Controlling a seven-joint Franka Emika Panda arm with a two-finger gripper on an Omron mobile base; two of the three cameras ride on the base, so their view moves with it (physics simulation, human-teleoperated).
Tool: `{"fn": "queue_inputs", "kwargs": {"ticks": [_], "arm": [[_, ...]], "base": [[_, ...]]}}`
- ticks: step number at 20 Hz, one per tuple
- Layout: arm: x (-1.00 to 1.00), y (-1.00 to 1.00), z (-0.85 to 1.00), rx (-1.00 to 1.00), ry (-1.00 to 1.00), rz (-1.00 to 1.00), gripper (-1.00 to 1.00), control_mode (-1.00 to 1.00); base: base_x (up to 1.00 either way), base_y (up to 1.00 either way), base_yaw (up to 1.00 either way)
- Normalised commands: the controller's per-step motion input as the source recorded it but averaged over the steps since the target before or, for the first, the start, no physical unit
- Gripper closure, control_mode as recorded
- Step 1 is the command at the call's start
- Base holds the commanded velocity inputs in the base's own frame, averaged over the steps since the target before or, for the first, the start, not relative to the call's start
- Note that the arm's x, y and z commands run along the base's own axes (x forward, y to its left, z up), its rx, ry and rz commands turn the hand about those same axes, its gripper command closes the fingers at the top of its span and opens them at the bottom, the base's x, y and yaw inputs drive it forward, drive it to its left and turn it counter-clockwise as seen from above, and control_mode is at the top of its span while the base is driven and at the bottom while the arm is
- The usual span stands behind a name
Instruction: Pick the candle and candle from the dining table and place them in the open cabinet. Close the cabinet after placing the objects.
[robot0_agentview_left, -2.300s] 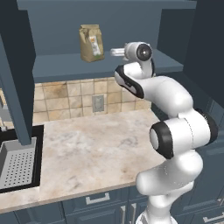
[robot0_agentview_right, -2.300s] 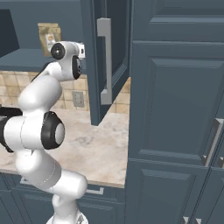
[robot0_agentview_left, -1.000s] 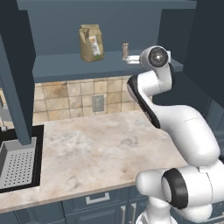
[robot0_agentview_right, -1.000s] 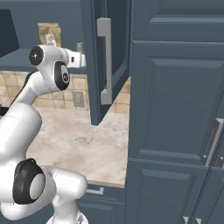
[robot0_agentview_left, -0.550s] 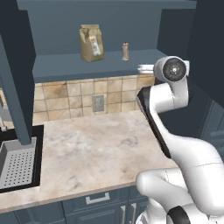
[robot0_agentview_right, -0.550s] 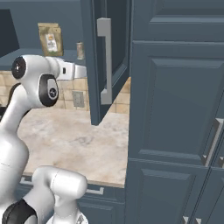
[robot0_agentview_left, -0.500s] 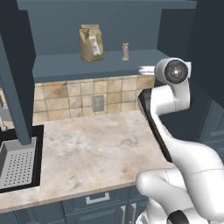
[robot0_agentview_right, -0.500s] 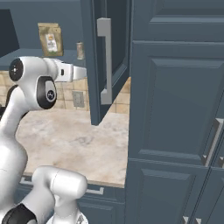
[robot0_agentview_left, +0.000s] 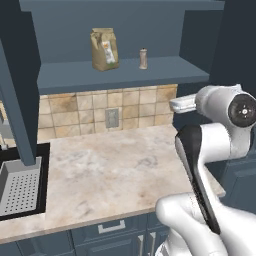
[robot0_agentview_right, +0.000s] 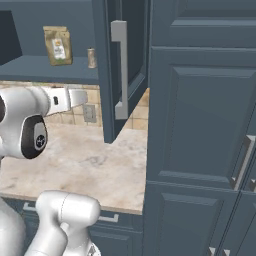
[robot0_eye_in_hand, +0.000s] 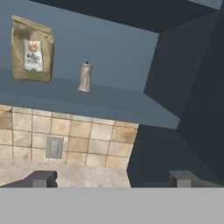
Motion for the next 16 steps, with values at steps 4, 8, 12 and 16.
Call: {"fn": "queue_inputs", "kwargs": {"ticks": [4,8,12,16], "arm": [[-1.0,0.0,0.06,-0.08,0.04,0.39,-1.0,-1.0],[-1.0,0.21,0.26,0.01,0.03,0.36,-1.0,-1.0],[-0.62,0.43,0.17,0.04,0.0,0.1,-1.0,-1.0],[-0.15,0.32,0.08,-0.06,0.03,-0.01,-1.0,-1.0]], "base": [[0.0,0.0,0.0],[0.0,0.0,0.0],[0.0,0.0,0.0],[0.0,0.0,0.0]]}}
